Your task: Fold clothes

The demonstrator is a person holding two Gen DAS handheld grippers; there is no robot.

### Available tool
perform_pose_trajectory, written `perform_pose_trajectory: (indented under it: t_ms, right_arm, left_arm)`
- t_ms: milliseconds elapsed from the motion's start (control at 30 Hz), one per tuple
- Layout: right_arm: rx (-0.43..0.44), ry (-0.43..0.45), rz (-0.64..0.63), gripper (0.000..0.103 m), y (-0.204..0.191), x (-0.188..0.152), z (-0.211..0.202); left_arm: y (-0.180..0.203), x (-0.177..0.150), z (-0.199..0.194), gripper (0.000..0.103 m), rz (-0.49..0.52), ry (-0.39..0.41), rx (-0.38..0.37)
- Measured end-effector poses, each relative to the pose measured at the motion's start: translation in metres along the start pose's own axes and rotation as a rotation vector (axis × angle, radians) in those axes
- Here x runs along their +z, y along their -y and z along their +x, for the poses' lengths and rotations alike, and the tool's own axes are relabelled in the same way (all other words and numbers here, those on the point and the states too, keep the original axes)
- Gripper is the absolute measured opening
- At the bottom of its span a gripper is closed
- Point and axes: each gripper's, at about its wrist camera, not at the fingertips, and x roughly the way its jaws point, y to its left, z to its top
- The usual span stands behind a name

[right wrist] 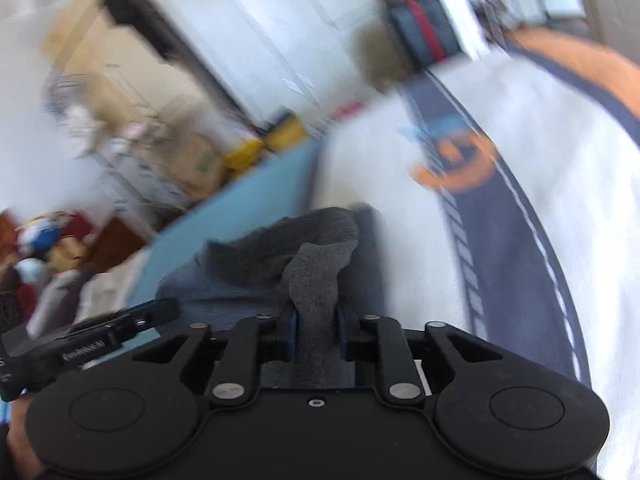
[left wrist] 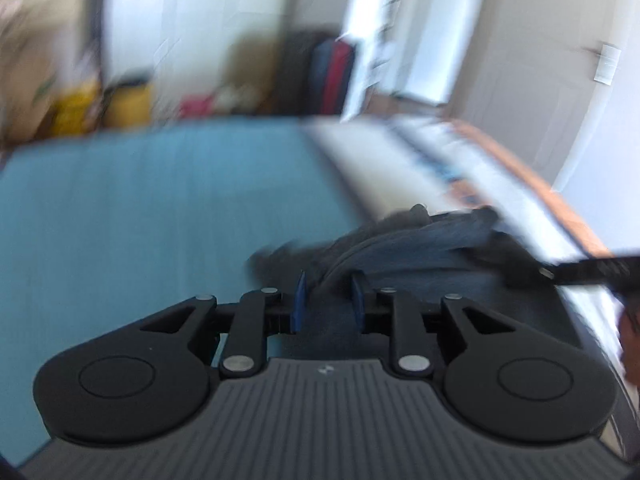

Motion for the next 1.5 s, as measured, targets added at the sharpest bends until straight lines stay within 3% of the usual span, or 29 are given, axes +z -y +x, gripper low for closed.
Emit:
perform_pose_trajectory:
  t_ms: [167,267,400,467,500,533,667,800,933,1100,1167,1233,1267,1400,1500]
  right_arm:
    - [0.048,0.043,0.033,0.037,0.005,0.002,-0.004]
    - [0.083,0.076,0.031,0.049,0.007,0.009,-0.005]
    - [0.164,-0.039,0.161,0.05,0.022,0.025,0.021]
    - [0.177,-0.097,0.205,0.043,0.025,0.027,0.035]
    - [0.157,-0.095,0.163,0.028,0.02,0.028,0.037]
    - [0.124,-0.076,0.089,0.022,0.012,0.029,0.036]
    - [0.047,0.039,-0.108,0.019,-0.011,0.031,0.024]
    - [0.034,0.078,-0.006,0.02,0.004,0.034,0.023]
    - [-0.034,0.099,-0.046,0.021,0.006,0.033,0.022]
    - [-0.101,0.117,-0.158,0.026,-0.011,0.032,0.01]
    - [-0.066,0.134,-0.193,0.027,-0.019,0.031,-0.005]
    - [0.038,0.14,-0.146,0.051,-0.02,0.028,-0.022]
    - [0.081,0.139,-0.104,0.055,-0.018,0.026,-0.028]
    - [0.157,0.125,-0.058,0.055,-0.029,0.014,-0.034]
    - [0.103,0.078,-0.177,0.055,-0.05,0.003,-0.019]
  left_arm:
    - [-0.013,0.003,0.005,0.022,-0.045,0.024,-0.021]
    - [-0.004,0.004,-0.009,0.025,-0.007,0.06,-0.063]
    - [0.006,0.007,-0.005,0.028,0.002,0.049,-0.093]
    - [0.006,0.005,0.0,0.028,-0.007,0.029,-0.098]
    - [0.007,0.004,0.001,0.028,-0.005,0.028,-0.097]
    - [0.008,0.003,0.002,0.029,0.009,0.019,-0.086]
    - [0.012,-0.003,0.019,0.035,0.058,-0.069,0.039]
    - [-0.008,-0.004,0.023,0.037,-0.078,-0.087,0.009]
    - [-0.016,-0.002,0.016,0.037,-0.13,-0.062,-0.013]
    - [-0.01,0.0,0.01,0.038,-0.083,-0.034,-0.033]
    - [-0.008,0.001,0.01,0.044,-0.081,-0.05,-0.043]
    - [-0.005,-0.002,0.016,0.045,-0.061,-0.083,-0.016]
    - [-0.005,-0.004,0.019,0.045,-0.052,-0.089,-0.002]
    - [-0.008,-0.007,0.023,0.047,-0.066,-0.081,0.01]
    - [-0.01,-0.01,0.023,0.051,-0.079,-0.08,0.016]
